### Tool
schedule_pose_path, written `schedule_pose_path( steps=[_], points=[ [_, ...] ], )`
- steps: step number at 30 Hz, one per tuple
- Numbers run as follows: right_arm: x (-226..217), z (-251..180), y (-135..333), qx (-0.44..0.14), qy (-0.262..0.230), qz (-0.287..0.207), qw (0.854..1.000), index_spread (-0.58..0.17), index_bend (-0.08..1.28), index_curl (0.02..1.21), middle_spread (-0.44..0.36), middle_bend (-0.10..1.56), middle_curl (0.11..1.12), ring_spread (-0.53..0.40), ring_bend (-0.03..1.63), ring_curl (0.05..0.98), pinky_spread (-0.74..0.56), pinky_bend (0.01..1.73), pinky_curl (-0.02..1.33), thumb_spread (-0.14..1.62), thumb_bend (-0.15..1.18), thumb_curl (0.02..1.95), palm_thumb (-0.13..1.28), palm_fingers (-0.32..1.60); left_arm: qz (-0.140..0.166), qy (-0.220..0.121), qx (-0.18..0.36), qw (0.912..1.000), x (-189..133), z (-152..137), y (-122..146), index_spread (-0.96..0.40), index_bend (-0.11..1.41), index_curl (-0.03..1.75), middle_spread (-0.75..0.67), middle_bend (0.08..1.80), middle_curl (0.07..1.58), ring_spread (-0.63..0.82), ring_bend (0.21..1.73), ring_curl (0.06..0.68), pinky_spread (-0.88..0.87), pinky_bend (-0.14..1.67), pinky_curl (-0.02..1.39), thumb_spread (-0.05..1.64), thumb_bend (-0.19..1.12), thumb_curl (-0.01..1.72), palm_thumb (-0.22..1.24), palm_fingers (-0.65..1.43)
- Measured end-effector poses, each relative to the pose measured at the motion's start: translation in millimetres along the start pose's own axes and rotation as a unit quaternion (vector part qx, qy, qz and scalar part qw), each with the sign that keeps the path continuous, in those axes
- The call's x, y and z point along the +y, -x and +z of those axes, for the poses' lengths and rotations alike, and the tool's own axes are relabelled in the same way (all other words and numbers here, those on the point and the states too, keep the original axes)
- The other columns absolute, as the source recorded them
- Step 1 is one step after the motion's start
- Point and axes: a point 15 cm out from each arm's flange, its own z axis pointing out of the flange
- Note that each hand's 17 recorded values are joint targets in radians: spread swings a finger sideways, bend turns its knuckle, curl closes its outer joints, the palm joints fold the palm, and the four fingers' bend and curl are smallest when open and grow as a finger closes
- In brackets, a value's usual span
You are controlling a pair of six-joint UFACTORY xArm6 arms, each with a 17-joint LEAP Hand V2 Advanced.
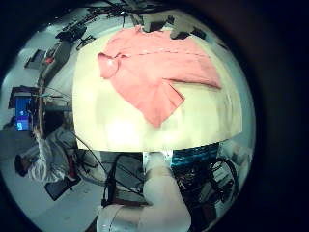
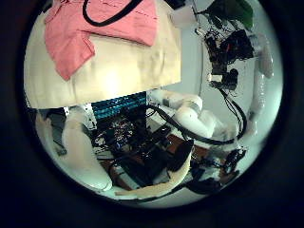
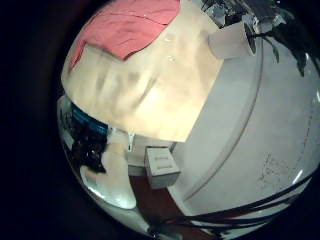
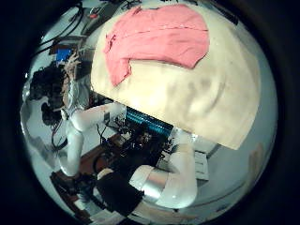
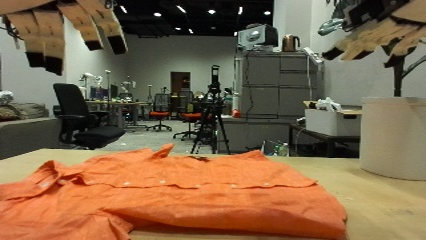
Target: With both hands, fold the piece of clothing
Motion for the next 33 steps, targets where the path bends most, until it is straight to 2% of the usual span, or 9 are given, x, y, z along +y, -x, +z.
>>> schedule_pose_path(
  steps=[4, 6, 10, 13, 17, 23, 29, 33],
  points=[
    [-2, 7, 0, -0.002, 0.008, 0.003, 1.0, -0.329, 0.17, 0.3, 0.067, 0.19, 0.31, 0.217, 0.28, 0.27, 0.33, 0.27, 0.32, 1.15, -0.02, 0.21, 0.0, 0.19, 0.012, 0.011, -0.028, 0.9995, -3, 10, 10, 0.05, 0.17, 0.3, 0.25, 0.21, 0.35, 0.51, 0.41, 0.217, 0.53, 0.2, 0.31, 0.95, 0.0, 0.23, 0.08, 0.1],
    [-2, 15, 0, -0.003, 0.017, 0.004, 1.0, -0.327, 0.16, 0.3, 0.077, 0.18, 0.31, 0.222, 0.3, 0.276, 0.33, 0.27, 0.32, 1.15, -0.02, 0.21, 0.01, 0.2, 0.025, 0.013, -0.066, 0.9974, -10, 20, 23, 0.05, 0.17, 0.3, 0.22, 0.21, 0.35, 0.5, 0.42, 0.219, 0.52, 0.19, 0.31, 0.98, 0.01, 0.25, 0.13, 0.13],
    [-3, 24, -1, -0.007, 0.03, 0.009, 0.999, -0.319, 0.16, 0.29, 0.11, 0.18, 0.3, 0.241, 0.37, 0.29, 0.33, 0.27, 0.32, 1.16, -0.02, 0.22, 0.01, 0.21, 0.053, 0.019, -0.119, 0.9913, -27, 48, 38, 0.04, 0.16, 0.3, 0.19, 0.22, 0.35, 0.48, 0.44, 0.224, 0.49, 0.2, 0.31, 1.02, -0.01, 0.26, 0.16, 0.16],
    [-3, 26, -2, -0.008, 0.035, 0.011, 0.999, -0.31, 0.16, 0.29, 0.136, 0.18, 0.3, 0.257, 0.41, 0.3, 0.33, 0.26, 0.31, 1.16, -0.01, 0.22, 0.02, 0.21, 0.06, 0.022, -0.146, 0.9872, -45, 62, 47, 0.04, 0.16, 0.3, 0.18, 0.22, 0.35, 0.46, 0.44, 0.225, 0.48, 0.2, 0.31, 1.03, -0.02, 0.27, 0.17, 0.16],
    [-3, 28, -4, -0.011, 0.04, 0.016, 0.999, -0.307, 0.16, 0.29, 0.165, 0.19, 0.3, 0.268, 0.45, 0.306, 0.32, 0.25, 0.31, 1.17, -0.02, 0.22, 0.03, 0.21, 0.074, 0.034, -0.157, 0.9843, -61, 77, 50, 0.04, 0.16, 0.3, 0.17, 0.19, 0.35, 0.44, 0.44, 0.226, 0.47, 0.21, 0.32, 1.03, -0.02, 0.27, 0.18, 0.14],
    [-5, 35, -7, -0.015, 0.053, 0.024, 0.998, -0.306, 0.17, 0.29, 0.191, 0.2, 0.31, 0.29, 0.45, 0.3, 0.33, 0.25, 0.31, 1.18, -0.02, 0.21, 0.03, 0.2, 0.091, 0.043, -0.199, 0.9747, -76, 101, 72, 0.07, 0.15, 0.29, 0.22, 0.17, 0.33, 0.46, 0.47, 0.232, 0.47, 0.26, 0.33, 1.03, -0.02, 0.28, 0.21, 0.07],
    [-12, 35, -7, -0.017, 0.051, 0.025, 0.998, -0.297, 0.17, 0.3, 0.202, 0.2, 0.32, 0.307, 0.42, 0.283, 0.32, 0.24, 0.31, 1.18, -0.02, 0.21, 0.03, 0.19, 0.1, 0.07, -0.228, 0.966, -76, 122, 88, 0.09, 0.16, 0.29, 0.27, 0.17, 0.32, 0.48, 0.47, 0.228, 0.47, 0.29, 0.34, 1.01, -0.02, 0.29, 0.22, 0.02],
    [-21, 40, -4, -0.018, 0.058, 0.017, 0.998, -0.296, 0.19, 0.31, 0.2, 0.2, 0.32, 0.309, 0.34, 0.26, 0.31, 0.23, 0.31, 1.18, -0.02, 0.21, 0.03, 0.17, 0.106, 0.071, -0.233, 0.9639, -77, 135, 90, 0.1, 0.17, 0.29, 0.35, 0.17, 0.3, 0.52, 0.47, 0.227, 0.49, 0.3, 0.34, 1.0, -0.03, 0.29, 0.22, -0.02]
  ],
)
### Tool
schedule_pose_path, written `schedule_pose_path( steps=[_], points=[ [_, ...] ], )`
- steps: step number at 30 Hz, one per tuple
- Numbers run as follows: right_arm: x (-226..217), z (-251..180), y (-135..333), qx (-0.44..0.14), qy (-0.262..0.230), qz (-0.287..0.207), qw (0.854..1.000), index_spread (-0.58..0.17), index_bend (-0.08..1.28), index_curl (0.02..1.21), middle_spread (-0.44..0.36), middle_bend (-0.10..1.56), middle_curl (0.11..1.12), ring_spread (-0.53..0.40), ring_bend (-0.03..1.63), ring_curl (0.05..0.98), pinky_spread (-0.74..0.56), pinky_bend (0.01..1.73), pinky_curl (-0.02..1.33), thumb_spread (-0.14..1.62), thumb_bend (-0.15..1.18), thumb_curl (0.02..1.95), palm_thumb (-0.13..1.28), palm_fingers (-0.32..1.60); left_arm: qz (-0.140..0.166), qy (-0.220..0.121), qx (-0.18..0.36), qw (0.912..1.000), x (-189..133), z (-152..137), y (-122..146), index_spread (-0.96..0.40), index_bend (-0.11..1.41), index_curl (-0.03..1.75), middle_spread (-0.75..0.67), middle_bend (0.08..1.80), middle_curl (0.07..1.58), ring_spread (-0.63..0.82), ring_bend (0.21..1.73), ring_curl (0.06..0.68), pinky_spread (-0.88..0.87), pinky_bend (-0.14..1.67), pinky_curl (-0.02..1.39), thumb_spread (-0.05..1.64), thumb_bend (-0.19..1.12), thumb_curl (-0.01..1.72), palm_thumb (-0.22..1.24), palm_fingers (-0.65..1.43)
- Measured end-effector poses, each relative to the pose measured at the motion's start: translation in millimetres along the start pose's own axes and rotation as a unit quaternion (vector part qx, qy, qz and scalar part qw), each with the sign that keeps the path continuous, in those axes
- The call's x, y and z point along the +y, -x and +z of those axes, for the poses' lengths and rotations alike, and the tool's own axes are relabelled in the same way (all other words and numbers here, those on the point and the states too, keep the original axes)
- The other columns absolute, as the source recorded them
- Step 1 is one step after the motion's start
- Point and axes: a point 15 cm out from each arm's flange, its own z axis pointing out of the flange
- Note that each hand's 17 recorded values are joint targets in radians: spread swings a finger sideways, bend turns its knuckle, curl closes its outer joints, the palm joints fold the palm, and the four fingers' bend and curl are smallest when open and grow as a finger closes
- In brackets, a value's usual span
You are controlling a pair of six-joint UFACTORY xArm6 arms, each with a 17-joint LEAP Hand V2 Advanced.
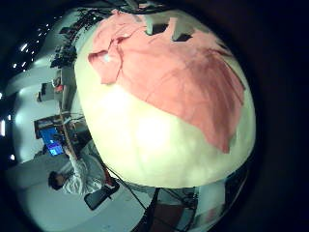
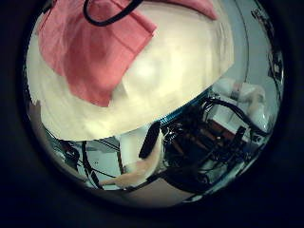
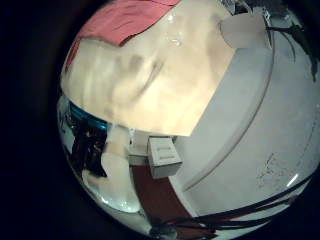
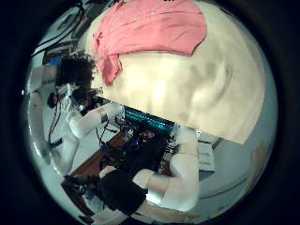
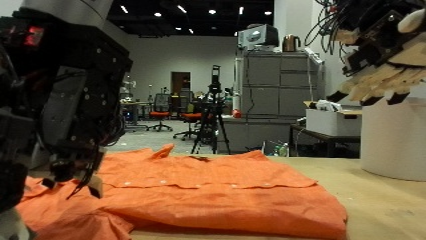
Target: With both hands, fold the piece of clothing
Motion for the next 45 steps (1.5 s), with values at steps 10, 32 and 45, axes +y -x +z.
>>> schedule_pose_path(
  steps=[10, 32, 45],
  points=[
    [-22, 2, 2, 0.004, -0.005, -0.01, 1.0, -0.295, 0.19, 0.33, 0.174, 0.19, 0.33, 0.337, 0.2, 0.225, 0.29, 0.19, 0.31, 1.19, -0.02, 0.21, 0.05, 0.14, 0.011, 0.014, 0.003, 0.9998, -6, 22, -9, 0.11, 0.16, 0.29, 0.35, 0.21, 0.31, 0.54, 0.5, 0.231, 0.47, 0.32, 0.33, 0.98, -0.03, 0.3, 0.22, 0.02],
    [-23, 16, 1, 0.008, 0.016, -0.023, 1.0, -0.302, 0.22, 0.38, 0.116, 0.21, 0.34, 0.323, 0.16, 0.116, 0.3, 0.19, 0.32, 1.2, -0.02, 0.21, 0.05, 0.08, -0.008, 0.082, -0.016, 0.9964, -19, 22, -4, -0.12, 0.16, 0.31, -0.25, 0.74, 0.53, -0.26, 0.75, 0.291, -0.19, 0.39, 0.33, 1.01, 0.07, 0.37, 0.61, 0.81],
    [-23, 17, 1, 0.008, 0.018, -0.03, 0.999, -0.298, 0.17, 0.36, 0.095, 0.19, 0.34, 0.263, 0.24, 0.135, 0.28, 0.2, 0.31, 1.2, -0.02, 0.2, 0.05, 0.18, -0.011, 0.094, -0.015, 0.9954, -19, 2, 0, -0.38, 0.33, 0.51, -0.46, 0.82, 0.79, -0.5, 1.1, 0.486, -0.64, 0.67, 0.46, 0.97, 0.04, 0.5, 0.88, 0.87]
  ],
)
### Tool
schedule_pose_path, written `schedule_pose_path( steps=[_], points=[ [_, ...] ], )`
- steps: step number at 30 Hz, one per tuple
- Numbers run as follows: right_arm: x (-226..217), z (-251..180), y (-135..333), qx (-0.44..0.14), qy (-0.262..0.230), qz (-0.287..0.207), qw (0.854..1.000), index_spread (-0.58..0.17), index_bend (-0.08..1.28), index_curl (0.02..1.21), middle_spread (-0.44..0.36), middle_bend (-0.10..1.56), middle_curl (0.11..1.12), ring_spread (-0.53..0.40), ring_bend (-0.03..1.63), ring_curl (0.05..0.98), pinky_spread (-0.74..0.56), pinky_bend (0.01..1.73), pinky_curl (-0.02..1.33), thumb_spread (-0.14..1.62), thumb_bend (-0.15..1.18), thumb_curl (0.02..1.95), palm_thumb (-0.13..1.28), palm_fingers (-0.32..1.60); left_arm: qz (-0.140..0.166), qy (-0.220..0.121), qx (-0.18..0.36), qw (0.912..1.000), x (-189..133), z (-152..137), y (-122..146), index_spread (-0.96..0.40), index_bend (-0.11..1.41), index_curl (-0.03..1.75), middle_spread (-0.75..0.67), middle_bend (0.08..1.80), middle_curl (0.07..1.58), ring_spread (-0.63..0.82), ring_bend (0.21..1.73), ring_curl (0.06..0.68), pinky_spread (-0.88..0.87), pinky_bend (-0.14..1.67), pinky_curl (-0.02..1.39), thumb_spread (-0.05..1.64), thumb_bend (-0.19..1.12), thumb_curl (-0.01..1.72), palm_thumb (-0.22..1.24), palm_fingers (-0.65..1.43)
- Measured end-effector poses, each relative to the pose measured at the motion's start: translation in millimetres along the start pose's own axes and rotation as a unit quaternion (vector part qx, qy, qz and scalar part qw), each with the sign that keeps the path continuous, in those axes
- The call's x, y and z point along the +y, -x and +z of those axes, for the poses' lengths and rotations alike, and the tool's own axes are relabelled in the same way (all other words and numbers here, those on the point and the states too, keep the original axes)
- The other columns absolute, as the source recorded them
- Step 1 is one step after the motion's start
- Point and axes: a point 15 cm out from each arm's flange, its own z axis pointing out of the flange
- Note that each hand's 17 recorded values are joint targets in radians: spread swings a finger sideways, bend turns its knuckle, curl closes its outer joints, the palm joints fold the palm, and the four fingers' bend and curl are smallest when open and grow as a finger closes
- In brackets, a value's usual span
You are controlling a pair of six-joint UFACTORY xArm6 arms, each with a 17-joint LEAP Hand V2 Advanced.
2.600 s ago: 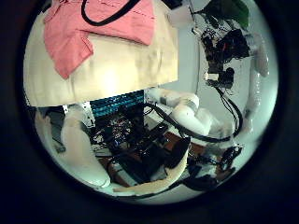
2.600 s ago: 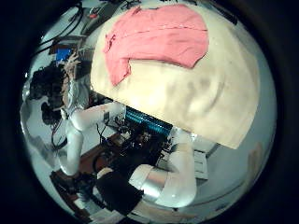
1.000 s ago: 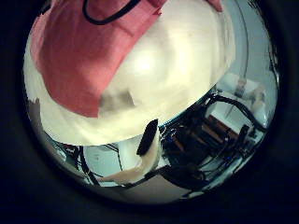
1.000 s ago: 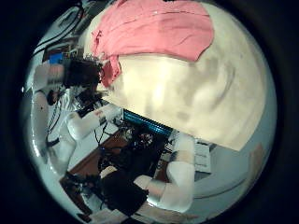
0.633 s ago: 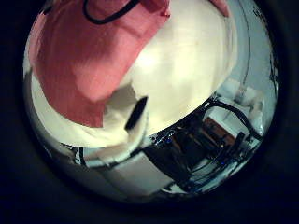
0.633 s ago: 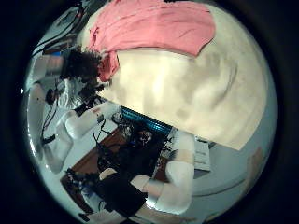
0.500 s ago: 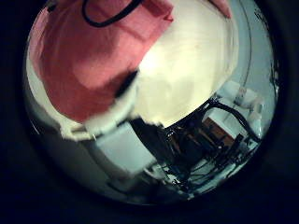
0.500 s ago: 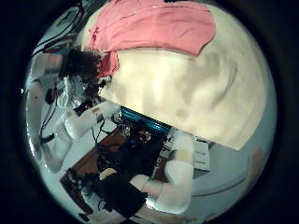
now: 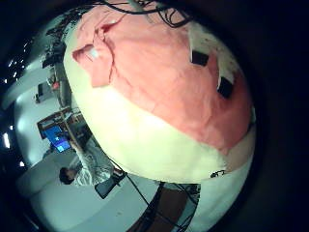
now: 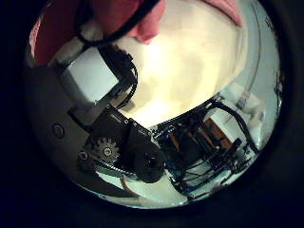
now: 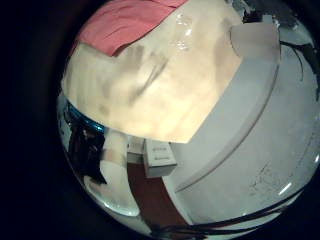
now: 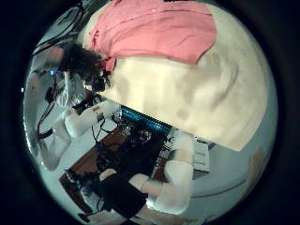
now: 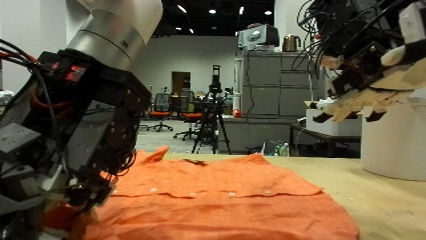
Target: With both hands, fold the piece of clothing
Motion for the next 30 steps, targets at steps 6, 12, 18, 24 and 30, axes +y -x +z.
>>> schedule_pose_path(
  steps=[6, 12, 18, 24, 30],
  points=[
    [-6, 16, 3, -0.001, 0.016, -0.005, 1.0, -0.289, 0.15, 0.32, 0.06, 0.19, 0.33, 0.167, 0.36, 0.193, 0.17, 0.28, 0.33, 1.21, 0.02, 0.23, 0.19, 0.3, 0.001, -0.011, 0.01, 0.9999, 1, -17, 0, -0.45, 0.39, 0.63, -0.51, 0.84, 0.89, -0.5, 1.17, 0.523, -0.68, 0.72, 0.49, 0.98, -0.01, 0.54, 0.91, 0.79],
    [-21, 86, 18, 0.006, 0.015, -0.028, 0.999, -0.278, 0.17, 0.31, 0.009, 0.26, 0.36, 0.057, 0.43, 0.219, 0.07, 0.25, 0.32, 1.14, 0.02, 0.26, 0.34, 0.4, -0.002, -0.012, 0.012, 0.9998, 4, -20, 0, -0.48, 0.41, 0.77, -0.53, 0.87, 0.97, -0.49, 1.22, 0.545, -0.7, 0.76, 0.52, 0.97, -0.02, 0.57, 0.91, 0.75],
    [-43, 110, 26, 0.015, -0.013, -0.036, 0.999, -0.271, 0.18, 0.32, -0.036, 0.32, 0.39, -0.027, 0.48, 0.238, 0.01, 0.23, 0.3, 1.09, -0.01, 0.28, 0.42, 0.47, -0.003, -0.019, 0.012, 0.9997, 7, -26, 2, -0.51, 0.4, 0.89, -0.54, 0.89, 1.03, -0.49, 1.26, 0.555, -0.7, 0.79, 0.55, 0.98, -0.02, 0.58, 0.89, 0.71],
    [-50, 115, 27, 0.015, -0.015, -0.032, 0.999, -0.27, 0.17, 0.33, -0.057, 0.33, 0.4, -0.081, 0.53, 0.254, -0.05, 0.25, 0.3, 1.07, -0.01, 0.29, 0.46, 0.51, -0.003, -0.027, 0.014, 0.9995, 12, -33, 3, -0.52, 0.37, 1.0, -0.56, 0.9, 1.07, -0.49, 1.28, 0.557, -0.7, 0.81, 0.56, 0.99, -0.02, 0.6, 0.88, 0.69],
    [-56, 124, 39, 0.028, 0.0, -0.039, 0.999, -0.29, 0.17, 0.33, -0.103, 0.38, 0.43, -0.168, 0.65, 0.29, -0.17, 0.32, 0.3, 1.02, -0.01, 0.31, 0.56, 0.64, -0.003, -0.03, 0.013, 0.9995, 13, -39, 4, -0.53, 0.35, 1.1, -0.56, 0.9, 1.09, -0.49, 1.3, 0.557, -0.7, 0.81, 0.58, 0.99, -0.02, 0.61, 0.88, 0.68]
  ],
)
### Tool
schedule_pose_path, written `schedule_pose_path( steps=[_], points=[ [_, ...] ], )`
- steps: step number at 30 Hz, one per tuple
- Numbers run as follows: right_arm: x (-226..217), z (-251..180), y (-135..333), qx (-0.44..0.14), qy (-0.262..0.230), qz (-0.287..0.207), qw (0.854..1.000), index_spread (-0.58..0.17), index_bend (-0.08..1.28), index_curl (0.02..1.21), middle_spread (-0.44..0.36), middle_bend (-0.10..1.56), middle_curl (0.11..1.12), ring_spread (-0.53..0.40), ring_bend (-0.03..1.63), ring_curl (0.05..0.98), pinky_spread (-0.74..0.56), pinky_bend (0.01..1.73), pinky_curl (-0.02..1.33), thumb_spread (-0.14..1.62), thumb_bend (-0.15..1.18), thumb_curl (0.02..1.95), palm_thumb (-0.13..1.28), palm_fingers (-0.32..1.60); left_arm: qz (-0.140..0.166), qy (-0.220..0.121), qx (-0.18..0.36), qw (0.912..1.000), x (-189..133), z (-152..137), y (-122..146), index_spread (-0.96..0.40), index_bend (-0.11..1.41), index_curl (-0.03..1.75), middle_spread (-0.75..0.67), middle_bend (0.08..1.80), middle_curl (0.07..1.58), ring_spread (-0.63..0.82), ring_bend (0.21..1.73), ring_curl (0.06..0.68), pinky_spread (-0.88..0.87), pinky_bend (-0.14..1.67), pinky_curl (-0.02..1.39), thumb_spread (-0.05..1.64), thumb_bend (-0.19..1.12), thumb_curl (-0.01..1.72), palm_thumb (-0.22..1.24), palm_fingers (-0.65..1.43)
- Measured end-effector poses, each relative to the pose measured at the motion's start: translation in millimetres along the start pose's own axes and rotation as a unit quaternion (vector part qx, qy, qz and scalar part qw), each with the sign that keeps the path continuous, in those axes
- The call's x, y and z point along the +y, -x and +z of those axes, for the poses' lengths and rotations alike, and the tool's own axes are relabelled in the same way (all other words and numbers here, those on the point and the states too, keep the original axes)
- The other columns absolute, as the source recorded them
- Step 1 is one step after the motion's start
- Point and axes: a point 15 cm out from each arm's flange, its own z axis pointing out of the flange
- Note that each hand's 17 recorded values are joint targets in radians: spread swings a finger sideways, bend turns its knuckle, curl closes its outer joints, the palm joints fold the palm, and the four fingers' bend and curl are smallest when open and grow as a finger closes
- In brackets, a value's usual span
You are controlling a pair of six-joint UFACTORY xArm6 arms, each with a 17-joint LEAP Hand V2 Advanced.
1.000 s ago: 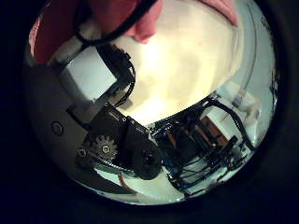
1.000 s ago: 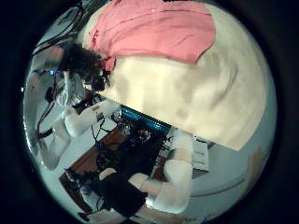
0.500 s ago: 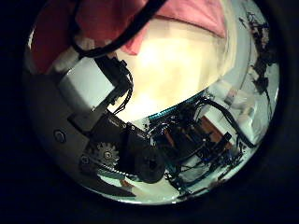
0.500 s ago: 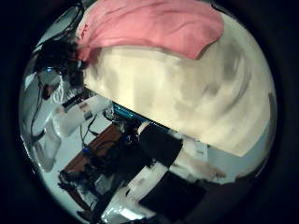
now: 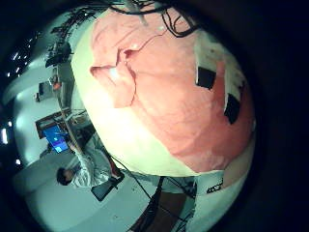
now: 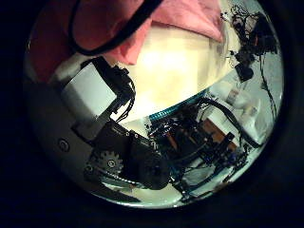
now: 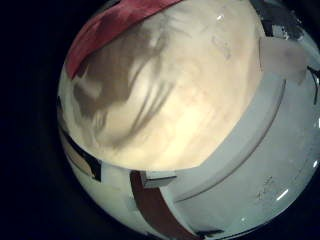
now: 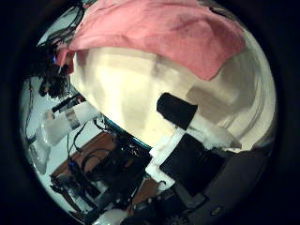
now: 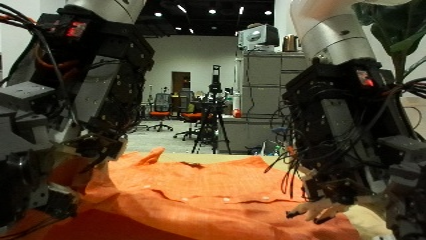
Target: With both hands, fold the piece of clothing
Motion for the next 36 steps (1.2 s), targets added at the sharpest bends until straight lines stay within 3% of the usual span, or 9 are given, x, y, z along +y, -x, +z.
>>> schedule_pose_path(
  steps=[6, 11, 13, 18, 25, 31, 36],
  points=[
    [-2, 9, -4, 0.028, 0.018, 0.0, 0.999, -0.315, 0.15, 0.3, -0.15, 0.36, 0.44, -0.261, 0.78, 0.34, -0.42, 0.58, 0.35, 0.96, -0.02, 0.33, 0.63, 0.77, 0.002, 0.0, 0.0, 1.0, 2, -4, 1, -0.54, 0.32, 1.17, -0.57, 0.91, 1.1, -0.48, 1.31, 0.555, -0.7, 0.81, 0.59, 0.99, -0.02, 0.61, 0.88, 0.68],
    [-5, 8, -4, 0.033, 0.017, 0.012, 0.999, -0.38, 0.25, 0.33, -0.217, 0.48, 0.5, -0.319, 0.84, 0.368, -0.59, 0.71, 0.38, 0.98, 0.0, 0.35, 0.75, 1.15, 0.002, 0.001, 0.0, 1.0, 6, -5, 2, -0.54, 0.29, 1.22, -0.57, 0.91, 1.11, -0.48, 1.31, 0.552, -0.7, 0.79, 0.59, 0.99, -0.02, 0.61, 0.87, 0.68],
    [-8, 7, -4, 0.033, 0.008, 0.015, 0.999, -0.398, 0.29, 0.37, -0.245, 0.54, 0.53, -0.324, 0.87, 0.397, -0.61, 0.77, 0.41, 1.01, -0.01, 0.35, 0.77, 1.2, 0.002, 0.0, 0.0, 1.0, 8, -6, 2, -0.54, 0.28, 1.24, -0.57, 0.91, 1.11, -0.48, 1.31, 0.55, -0.7, 0.79, 0.59, 0.99, -0.02, 0.61, 0.87, 0.69],
    [-17, -10, -7, 0.036, -0.033, 0.02, 0.999, -0.394, 0.6, 0.52, -0.223, 0.79, 0.63, -0.291, 0.99, 0.468, -0.53, 0.92, 0.49, 1.13, -0.01, 0.33, 0.79, 1.44, 0.008, 0.012, -0.001, 0.9999, 20, -12, -1, -0.53, 0.26, 1.27, -0.57, 0.9, 1.11, -0.48, 1.31, 0.547, -0.7, 0.78, 0.59, 1.0, -0.02, 0.61, 0.86, 0.69],
    [-8, -45, -12, 0.04, -0.081, 0.029, 0.995, -0.332, 0.95, 0.7, -0.177, 1.1, 0.73, -0.253, 1.2, 0.571, -0.38, 1.16, 0.63, 1.22, 0.08, 0.4, 1.0, 1.31, 0.018, 0.016, -0.002, 0.9997, 31, -24, -1, -0.53, 0.23, 1.31, -0.57, 0.89, 1.12, -0.48, 1.3, 0.543, -0.71, 0.76, 0.6, 1.0, -0.02, 0.61, 0.85, 0.7],
    [33, -69, -15, 0.04, -0.074, 0.042, 0.996, -0.294, 1.05, 0.76, -0.157, 1.21, 0.76, -0.236, 1.29, 0.628, -0.31, 1.25, 0.7, 1.22, 0.08, 0.45, 1.05, 1.21, 0.041, 0.025, 0.0, 0.9988, 47, -34, 1, -0.53, 0.2, 1.33, -0.57, 0.89, 1.12, -0.48, 1.29, 0.539, -0.71, 0.74, 0.6, 1.0, -0.02, 0.61, 0.84, 0.72],
    [46, -99, -17, 0.043, -0.108, 0.049, 0.992, -0.273, 1.09, 0.78, -0.145, 1.26, 0.77, -0.224, 1.33, 0.654, -0.28, 1.28, 0.74, 1.22, 0.07, 0.48, 1.08, 1.18, 0.048, 0.023, 0.002, 0.9986, 57, -56, 8, -0.53, 0.19, 1.35, -0.58, 0.88, 1.11, -0.48, 1.28, 0.537, -0.71, 0.73, 0.6, 1.01, -0.02, 0.6, 0.85, 0.73]
  ],
)
